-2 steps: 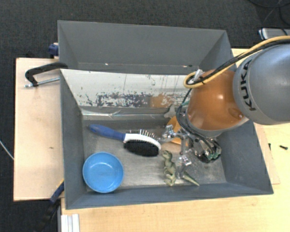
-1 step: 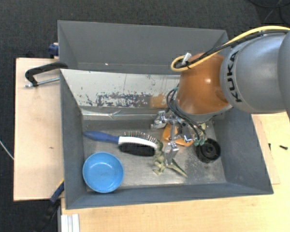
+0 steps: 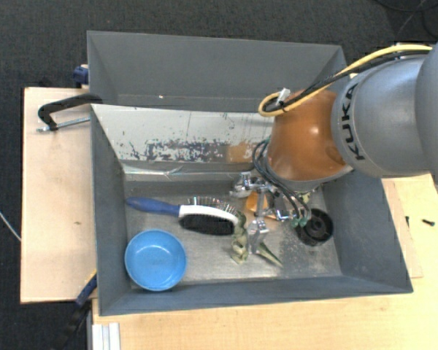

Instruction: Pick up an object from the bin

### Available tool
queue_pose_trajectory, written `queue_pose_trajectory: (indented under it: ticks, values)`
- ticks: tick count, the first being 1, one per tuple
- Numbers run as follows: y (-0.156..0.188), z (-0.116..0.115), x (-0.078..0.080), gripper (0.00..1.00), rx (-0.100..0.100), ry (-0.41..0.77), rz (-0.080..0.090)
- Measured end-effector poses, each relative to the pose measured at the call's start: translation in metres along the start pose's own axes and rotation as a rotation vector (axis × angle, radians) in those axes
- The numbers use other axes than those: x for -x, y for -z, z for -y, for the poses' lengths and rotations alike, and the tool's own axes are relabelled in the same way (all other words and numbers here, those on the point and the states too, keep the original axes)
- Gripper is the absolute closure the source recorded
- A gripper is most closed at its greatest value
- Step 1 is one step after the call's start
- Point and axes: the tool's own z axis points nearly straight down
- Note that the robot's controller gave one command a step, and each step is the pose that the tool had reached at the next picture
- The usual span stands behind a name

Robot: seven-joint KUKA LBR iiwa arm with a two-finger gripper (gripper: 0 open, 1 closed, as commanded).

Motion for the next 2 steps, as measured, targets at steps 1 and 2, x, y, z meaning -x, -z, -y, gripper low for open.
queue_pose_trajectory:
  ticks: [1, 2]
  values:
    - [-0.0217, -0.0446, 0.0169, 0.00, 0.004, -0.115, 0.000]
    - [-0.0191, -0.0431, 0.0194, 1.00, 0.004, -0.117, 0.011]
